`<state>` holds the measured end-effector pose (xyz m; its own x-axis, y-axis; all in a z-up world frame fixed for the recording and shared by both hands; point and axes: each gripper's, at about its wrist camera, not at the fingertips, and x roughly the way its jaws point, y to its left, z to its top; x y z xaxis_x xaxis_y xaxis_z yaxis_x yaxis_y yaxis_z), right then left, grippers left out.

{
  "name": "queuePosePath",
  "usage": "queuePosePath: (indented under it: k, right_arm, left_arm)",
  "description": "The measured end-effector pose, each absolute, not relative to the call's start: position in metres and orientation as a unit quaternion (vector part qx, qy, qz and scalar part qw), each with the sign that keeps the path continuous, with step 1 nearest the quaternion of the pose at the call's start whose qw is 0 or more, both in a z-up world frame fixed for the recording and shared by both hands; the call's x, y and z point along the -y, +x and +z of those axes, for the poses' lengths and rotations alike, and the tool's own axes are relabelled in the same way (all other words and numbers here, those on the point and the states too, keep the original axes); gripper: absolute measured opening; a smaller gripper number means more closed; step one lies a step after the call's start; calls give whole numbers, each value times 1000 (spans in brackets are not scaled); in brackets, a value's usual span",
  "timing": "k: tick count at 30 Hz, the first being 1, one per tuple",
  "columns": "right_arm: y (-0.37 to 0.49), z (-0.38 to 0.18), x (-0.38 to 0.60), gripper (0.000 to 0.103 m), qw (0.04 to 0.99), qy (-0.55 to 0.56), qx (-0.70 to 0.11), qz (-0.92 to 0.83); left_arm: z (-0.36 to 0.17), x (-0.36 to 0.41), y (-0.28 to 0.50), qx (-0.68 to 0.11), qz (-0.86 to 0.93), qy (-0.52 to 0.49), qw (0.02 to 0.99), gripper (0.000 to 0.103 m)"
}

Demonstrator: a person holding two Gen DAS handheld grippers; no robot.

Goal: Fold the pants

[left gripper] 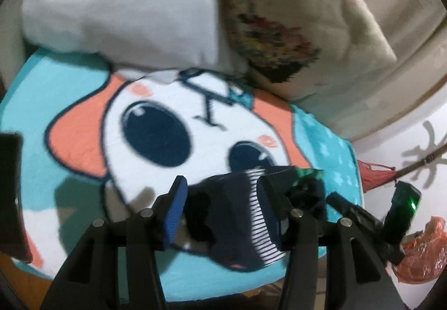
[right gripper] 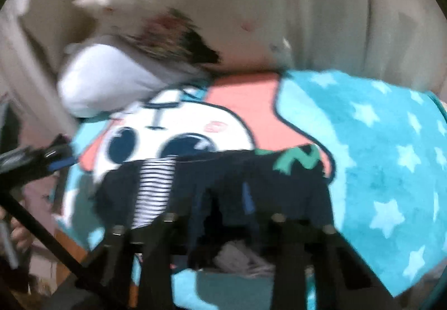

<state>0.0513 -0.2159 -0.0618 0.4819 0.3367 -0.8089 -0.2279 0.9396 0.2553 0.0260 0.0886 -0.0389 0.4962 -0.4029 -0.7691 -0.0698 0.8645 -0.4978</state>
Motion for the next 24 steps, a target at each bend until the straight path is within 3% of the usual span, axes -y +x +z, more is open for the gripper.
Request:
queuePosePath:
  k: [7,11,12,16,21,24]
  right_arm:
    - [81,-117,187,29,829,43,-538,146]
    - [79,-94,182,30,835,27,-534,130]
    - [76,-84,179,32,840,24,-525,134]
    - [68,-57,144,70,832,32,-516,202]
    - [76,-63,68,76,778,33,-562,279]
    - [75,-77,19,77,770,-49,-572,277]
  left_arm:
    - [-60,-108,9,-506,-78,-254,820,50]
    - [-64,-119,0,-509,-64,-257,819,50]
    - [-67,-122,-2,-510,-62,-260,818,50]
    - [-80,-127,-9,-522,-51,-266,809,50]
    - [-87,-132,-20,-523,-44,-269,808,50]
    - [-88,-138,-29,-521,-31,-271,809,50]
